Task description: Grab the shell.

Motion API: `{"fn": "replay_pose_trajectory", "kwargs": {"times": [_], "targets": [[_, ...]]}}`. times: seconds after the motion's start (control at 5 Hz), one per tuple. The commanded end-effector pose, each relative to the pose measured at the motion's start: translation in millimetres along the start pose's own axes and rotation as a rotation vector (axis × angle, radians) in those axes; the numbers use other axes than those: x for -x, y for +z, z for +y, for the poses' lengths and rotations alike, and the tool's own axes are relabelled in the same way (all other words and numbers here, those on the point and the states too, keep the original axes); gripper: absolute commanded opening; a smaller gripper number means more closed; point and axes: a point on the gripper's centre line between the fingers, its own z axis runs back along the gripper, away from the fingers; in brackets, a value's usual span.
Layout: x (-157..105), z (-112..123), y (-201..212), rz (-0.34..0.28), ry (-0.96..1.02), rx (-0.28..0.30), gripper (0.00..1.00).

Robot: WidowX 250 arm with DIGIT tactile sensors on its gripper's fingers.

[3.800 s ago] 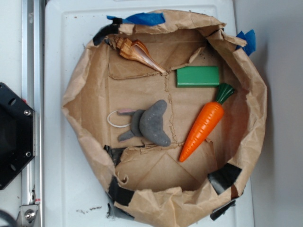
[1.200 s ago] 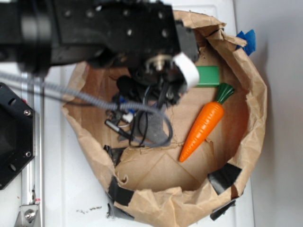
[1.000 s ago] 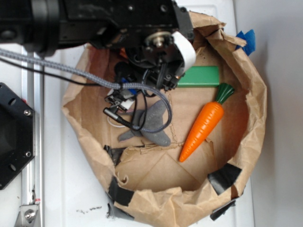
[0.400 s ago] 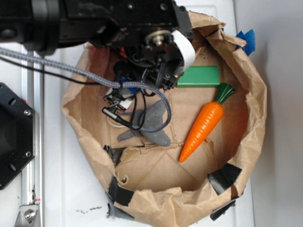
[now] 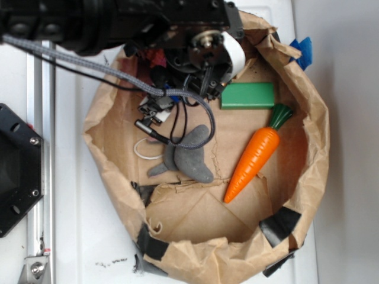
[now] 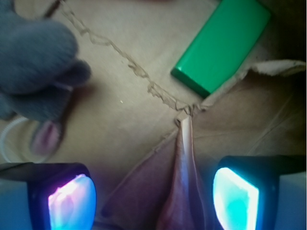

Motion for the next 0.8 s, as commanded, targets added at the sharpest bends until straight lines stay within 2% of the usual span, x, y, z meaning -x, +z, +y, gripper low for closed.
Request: {"fn": "replay_pose_trajectory", "kwargs": {"times": [0.0, 0.2, 0.6], "targets": [[12.1, 6.4, 4.8, -0.009, -0.011, -0.042, 1.0], [12.5, -0.3, 6.5, -0.012, -0.03, -0.049, 1.0], [15.1, 4.7, -3.4, 0.009, -0.015, -0.05, 1.0]]}}
